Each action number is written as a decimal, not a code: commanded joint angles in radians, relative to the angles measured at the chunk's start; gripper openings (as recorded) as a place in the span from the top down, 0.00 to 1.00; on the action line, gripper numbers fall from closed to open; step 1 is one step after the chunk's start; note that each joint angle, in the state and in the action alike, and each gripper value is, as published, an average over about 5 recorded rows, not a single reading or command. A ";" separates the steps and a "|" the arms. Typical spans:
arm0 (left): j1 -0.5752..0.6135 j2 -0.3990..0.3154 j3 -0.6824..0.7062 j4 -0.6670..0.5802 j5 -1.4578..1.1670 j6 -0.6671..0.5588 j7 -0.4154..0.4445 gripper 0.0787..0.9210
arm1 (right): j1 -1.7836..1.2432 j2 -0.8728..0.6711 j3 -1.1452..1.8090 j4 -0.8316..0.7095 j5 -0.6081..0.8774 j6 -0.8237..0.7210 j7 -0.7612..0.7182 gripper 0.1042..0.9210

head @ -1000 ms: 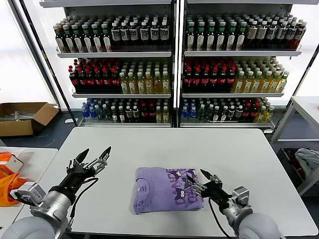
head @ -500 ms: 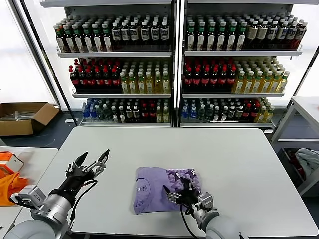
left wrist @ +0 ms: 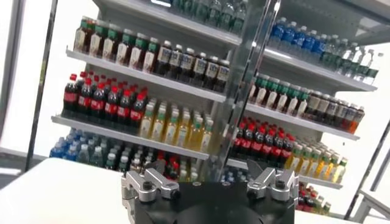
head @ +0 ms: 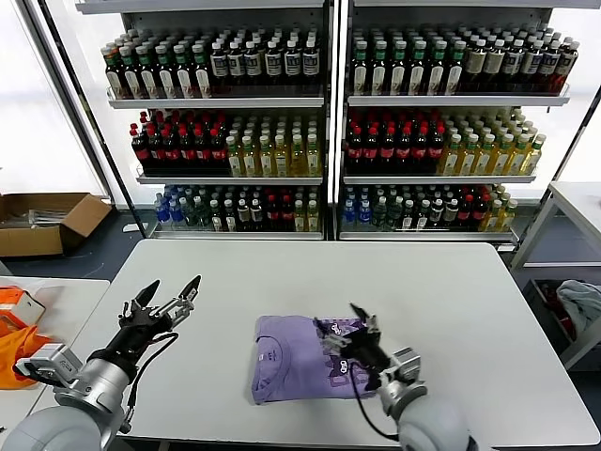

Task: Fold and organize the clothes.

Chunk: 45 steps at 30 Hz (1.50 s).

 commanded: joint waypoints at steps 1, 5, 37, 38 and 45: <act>-0.013 0.001 -0.047 0.068 0.116 -0.064 0.134 0.12 | -0.169 -0.038 0.540 -0.032 0.011 0.193 -0.138 0.12; -0.028 -0.010 -0.057 0.105 0.153 -0.088 0.193 0.12 | -0.224 -0.004 0.630 -0.091 0.051 0.228 -0.192 0.12; -0.007 -0.035 -0.089 0.179 0.194 -0.142 0.246 0.12 | -0.236 0.111 0.484 -0.107 -0.029 0.195 -0.233 0.12; -0.006 -0.036 -0.091 0.181 0.195 -0.145 0.248 0.12 | -0.235 0.111 0.483 -0.103 -0.026 0.191 -0.234 0.12; 0.008 -0.037 -0.100 0.184 0.199 -0.152 0.256 0.12 | -0.232 0.115 0.474 -0.093 -0.032 0.171 -0.230 0.12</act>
